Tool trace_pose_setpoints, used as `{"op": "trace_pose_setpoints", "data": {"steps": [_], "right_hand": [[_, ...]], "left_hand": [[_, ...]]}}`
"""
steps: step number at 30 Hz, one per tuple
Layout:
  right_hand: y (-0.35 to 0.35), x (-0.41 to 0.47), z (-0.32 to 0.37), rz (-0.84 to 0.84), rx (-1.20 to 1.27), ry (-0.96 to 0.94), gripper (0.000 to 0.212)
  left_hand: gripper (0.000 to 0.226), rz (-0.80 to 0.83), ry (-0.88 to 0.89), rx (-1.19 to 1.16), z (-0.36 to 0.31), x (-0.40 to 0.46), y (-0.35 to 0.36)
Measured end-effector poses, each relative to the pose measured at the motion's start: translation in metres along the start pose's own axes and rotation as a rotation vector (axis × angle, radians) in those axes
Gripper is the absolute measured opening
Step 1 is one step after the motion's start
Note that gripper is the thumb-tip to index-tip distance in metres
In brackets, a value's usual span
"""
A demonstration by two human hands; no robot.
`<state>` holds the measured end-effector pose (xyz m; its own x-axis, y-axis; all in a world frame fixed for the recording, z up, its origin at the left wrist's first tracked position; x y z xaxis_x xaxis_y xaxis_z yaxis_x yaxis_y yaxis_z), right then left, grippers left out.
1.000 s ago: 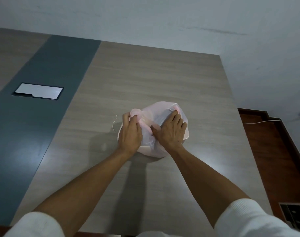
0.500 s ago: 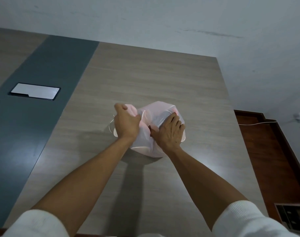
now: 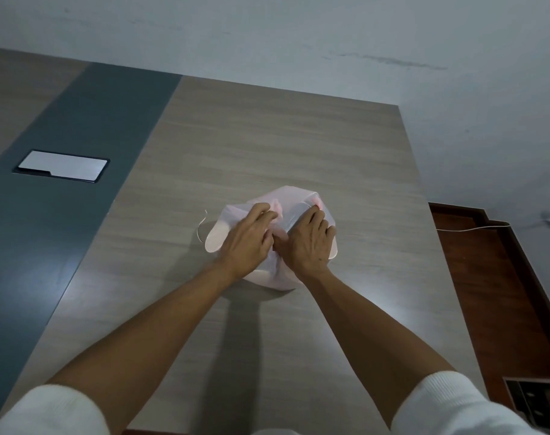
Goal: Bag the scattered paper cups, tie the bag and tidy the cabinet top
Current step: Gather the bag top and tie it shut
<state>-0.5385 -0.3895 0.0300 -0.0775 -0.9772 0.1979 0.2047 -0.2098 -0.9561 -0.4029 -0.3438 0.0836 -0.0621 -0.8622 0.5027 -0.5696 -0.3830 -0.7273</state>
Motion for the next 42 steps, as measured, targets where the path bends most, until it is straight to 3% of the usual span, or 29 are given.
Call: {"op": "trace_pose_setpoints", "data": {"steps": [2, 4, 6, 7, 10, 12, 15, 18, 20, 26, 28, 32, 35, 37, 42], "right_hand": [[-0.004, 0.004, -0.007, 0.008, 0.056, 0.039, 0.099], [-0.016, 0.012, -0.012, -0.017, 0.125, 0.021, 0.075], [-0.035, 0.023, -0.017, -0.060, 0.209, -0.052, 0.056], [-0.044, 0.029, -0.020, -0.066, 0.265, -0.078, 0.054], [-0.074, 0.044, -0.030, -0.106, 0.524, -0.124, 0.039], [-0.093, 0.046, -0.033, -0.121, 0.671, -0.127, 0.030], [-0.106, 0.052, -0.039, 0.015, 0.957, 0.064, 0.043], [-0.117, 0.060, -0.040, 0.092, 1.213, 0.159, 0.039], [-0.123, 0.060, -0.036, 0.120, 1.286, 0.138, 0.024], [-0.100, 0.050, -0.023, 0.313, 1.525, 0.251, 0.007], [-0.095, 0.045, -0.025, 0.308, 1.542, 0.304, 0.009], [-0.079, 0.031, -0.029, 0.295, 1.350, 0.271, 0.024], [-0.065, 0.019, -0.027, 0.293, 1.232, 0.232, 0.022], [-0.062, 0.015, -0.023, 0.300, 1.110, 0.155, 0.019], [-0.063, 0.020, -0.010, 0.336, 0.825, -0.052, 0.017]], "left_hand": [[0.046, -0.011, 0.135, 0.128, -0.006, 0.004, -0.001], [0.054, -0.031, 0.221, 0.198, -0.011, 0.013, -0.008], [0.063, -0.063, 0.209, 0.176, -0.018, 0.025, -0.020], [0.065, -0.095, 0.114, 0.094, -0.015, 0.033, -0.029], [0.070, -0.249, -0.400, -0.273, 0.011, 0.047, -0.050], [0.056, -0.278, -0.578, -0.359, 0.018, 0.054, -0.049], [0.020, -0.192, -0.452, -0.409, -0.006, 0.067, -0.045], [0.022, -0.071, -0.308, -0.476, -0.036, 0.072, -0.038], [0.023, -0.066, -0.349, -0.527, -0.043, 0.072, -0.039], [0.018, -0.063, -0.495, -0.716, -0.041, 0.061, -0.025], [0.021, -0.002, -0.463, -0.619, -0.036, 0.052, -0.020], [0.034, 0.214, -0.325, -0.186, -0.024, 0.034, -0.001], [0.029, 0.287, -0.314, -0.022, -0.014, 0.021, 0.005], [0.023, 0.218, -0.370, -0.037, -0.009, 0.012, 0.000], [0.017, -0.077, -0.599, -0.489, -0.004, 0.001, -0.017]]}}
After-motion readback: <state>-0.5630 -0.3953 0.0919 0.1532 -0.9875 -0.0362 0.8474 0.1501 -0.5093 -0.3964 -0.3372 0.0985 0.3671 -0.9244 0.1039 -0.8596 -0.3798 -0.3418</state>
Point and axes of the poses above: each hand's wrist, its own x-axis towards the middle knuckle, its own y-axis out of the palm, z = x × y, the point moved 9 cm from there along x, towards the middle knuckle, and after that the axes turned 9 degrees about -z, right-handed, at the moved point
